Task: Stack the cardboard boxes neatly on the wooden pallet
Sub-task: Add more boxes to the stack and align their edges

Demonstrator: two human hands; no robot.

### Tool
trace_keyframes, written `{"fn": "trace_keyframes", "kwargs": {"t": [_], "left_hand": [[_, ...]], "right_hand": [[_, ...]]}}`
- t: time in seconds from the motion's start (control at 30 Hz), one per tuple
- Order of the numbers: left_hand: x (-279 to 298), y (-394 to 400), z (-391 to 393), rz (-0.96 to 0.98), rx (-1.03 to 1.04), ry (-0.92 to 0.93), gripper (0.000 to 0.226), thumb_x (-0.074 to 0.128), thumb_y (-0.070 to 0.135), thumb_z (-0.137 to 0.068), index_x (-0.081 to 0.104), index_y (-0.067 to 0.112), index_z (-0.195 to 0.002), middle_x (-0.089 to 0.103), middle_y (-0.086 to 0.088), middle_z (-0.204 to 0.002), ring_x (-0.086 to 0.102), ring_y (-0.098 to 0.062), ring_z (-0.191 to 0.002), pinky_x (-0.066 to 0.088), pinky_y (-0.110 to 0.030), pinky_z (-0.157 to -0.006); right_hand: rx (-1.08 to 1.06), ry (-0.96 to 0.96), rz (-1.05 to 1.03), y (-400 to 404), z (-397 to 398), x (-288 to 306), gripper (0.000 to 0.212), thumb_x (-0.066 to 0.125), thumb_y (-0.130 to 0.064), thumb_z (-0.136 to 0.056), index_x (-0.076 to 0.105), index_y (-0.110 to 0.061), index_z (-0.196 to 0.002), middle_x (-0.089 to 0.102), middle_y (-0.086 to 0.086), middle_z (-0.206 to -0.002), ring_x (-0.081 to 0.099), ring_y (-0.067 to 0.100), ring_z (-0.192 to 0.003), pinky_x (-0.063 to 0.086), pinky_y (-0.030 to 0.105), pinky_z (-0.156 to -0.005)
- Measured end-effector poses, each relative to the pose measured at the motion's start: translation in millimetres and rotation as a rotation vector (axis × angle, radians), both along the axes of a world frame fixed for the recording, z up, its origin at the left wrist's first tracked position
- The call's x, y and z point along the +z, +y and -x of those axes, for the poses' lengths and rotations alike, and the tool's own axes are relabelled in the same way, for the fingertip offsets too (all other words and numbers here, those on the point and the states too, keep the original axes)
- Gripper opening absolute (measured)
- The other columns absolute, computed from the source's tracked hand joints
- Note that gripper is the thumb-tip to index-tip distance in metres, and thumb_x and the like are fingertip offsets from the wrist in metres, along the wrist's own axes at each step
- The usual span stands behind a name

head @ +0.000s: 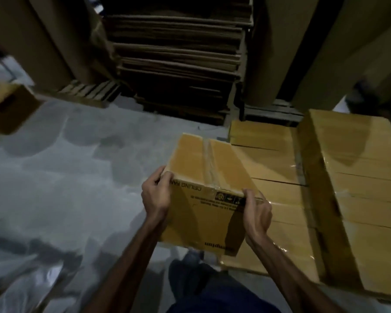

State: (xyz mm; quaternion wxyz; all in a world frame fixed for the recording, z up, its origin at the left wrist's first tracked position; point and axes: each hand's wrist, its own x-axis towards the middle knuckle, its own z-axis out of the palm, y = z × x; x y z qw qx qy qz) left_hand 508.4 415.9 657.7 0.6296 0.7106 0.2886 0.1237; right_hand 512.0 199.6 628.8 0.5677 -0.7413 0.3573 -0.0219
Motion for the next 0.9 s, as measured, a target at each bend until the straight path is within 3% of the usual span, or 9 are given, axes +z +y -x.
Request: {"fn": "trace_keyframes", "kwargs": {"t": [0.07,0.17,0.27,0.37,0.5,0.6,0.67,0.8,0.9], "left_hand": [[-4.2,13.3,-46.6,0.011,-0.037,0.022,0.019,0.064,0.033,-0.095,0.081,0.042,-0.097,0.079,0.015,-0.092,0.073,-0.017,-0.091,0.060,-0.050,-0.085],[-2.1,32.0,-111.7,-0.068,-0.080,0.077,0.033,0.066,0.030,-0.096,0.075,0.055,-0.077,0.074,0.028,-0.083,0.069,-0.009,-0.090,0.059,-0.044,-0.086],[0.0,49.1,-179.7,-0.078,-0.171,0.076,0.018,0.063,0.044,-0.091,0.079,0.044,-0.099,0.078,0.013,-0.092,0.072,-0.024,-0.095,0.060,-0.058,-0.088],[-4.8,42.9,-243.1,-0.095,-0.273,0.077,0.037,0.059,0.054,-0.086,0.077,0.035,-0.111,0.078,0.002,-0.095,0.073,-0.032,-0.094,0.060,-0.064,-0.083],[-0.9,11.7,-325.6,-0.096,-0.398,0.053,0.032,0.056,0.051,-0.086,0.079,0.038,-0.105,0.078,0.006,-0.092,0.073,-0.026,-0.091,0.061,-0.059,-0.082],[-12.9,-10.6,-396.0,-0.073,-0.523,0.068,0.035,0.056,0.049,-0.084,0.080,0.036,-0.105,0.078,0.006,-0.094,0.072,-0.024,-0.094,0.060,-0.052,-0.083],[-22.5,-23.2,-444.0,-0.063,-0.584,0.087,0.039,0.059,0.047,-0.083,0.080,0.036,-0.114,0.078,0.008,-0.104,0.071,-0.020,-0.101,0.059,-0.047,-0.088],[-49.0,-36.3,-543.5,-0.036,-0.707,0.127,0.047,0.062,0.049,-0.076,0.080,0.035,-0.117,0.077,0.009,-0.116,0.069,-0.019,-0.111,0.058,-0.046,-0.096],[-58.8,-44.6,-610.6,0.017,-0.793,0.126,0.029,0.063,0.024,-0.089,0.082,0.028,-0.111,0.078,0.006,-0.114,0.069,-0.019,-0.106,0.057,-0.035,-0.086]], "right_hand": [[-0.063,0.004,-0.043,12.2,-37.4,-10.8,0.067,0.069,-0.050,-0.093,0.057,-0.012,-0.147,0.061,-0.003,-0.079,0.056,0.014,-0.072,0.051,0.040,-0.078],[-0.095,0.017,-0.074,31.4,-88.6,-11.5,0.072,0.069,-0.053,-0.092,0.053,-0.015,-0.152,0.071,0.011,-0.110,0.057,0.022,-0.090,0.047,0.038,-0.084],[-0.149,-0.006,-0.112,44.3,-143.9,-8.8,0.070,0.071,-0.052,-0.091,0.056,-0.014,-0.148,0.069,0.010,-0.110,0.056,0.022,-0.091,0.043,0.035,-0.080],[-0.216,0.028,-0.105,42.1,-189.0,-6.4,0.080,0.069,-0.061,-0.085,0.054,-0.017,-0.150,0.071,0.011,-0.116,0.059,0.025,-0.095,0.047,0.036,-0.081],[-0.343,0.028,-0.080,24.8,-246.0,-12.8,0.086,0.059,-0.075,-0.074,0.065,-0.017,-0.137,0.073,0.008,-0.106,0.066,0.025,-0.091,0.056,0.041,-0.079],[-0.437,0.026,-0.074,10.5,-287.4,-19.8,0.076,0.068,-0.058,-0.090,0.054,-0.014,-0.150,0.069,0.015,-0.121,0.063,0.030,-0.106,0.051,0.039,-0.088],[-0.478,0.023,-0.090,1.2,-313.6,-30.8,0.074,0.069,-0.049,-0.095,0.048,-0.012,-0.154,0.066,0.016,-0.131,0.059,0.029,-0.108,0.043,0.035,-0.085],[-0.555,-0.011,-0.128,3.9,-373.7,-43.3,0.057,0.069,-0.038,-0.099,0.056,-0.008,-0.146,0.065,0.011,-0.116,0.048,0.018,-0.094,0.038,0.031,-0.084],[-0.625,-0.013,-0.125,15.9,-422.3,-51.0,0.052,0.071,-0.035,-0.099,0.057,-0.011,-0.143,0.059,-0.015,-0.092,0.056,0.015,-0.087,0.040,0.030,-0.084]]}}
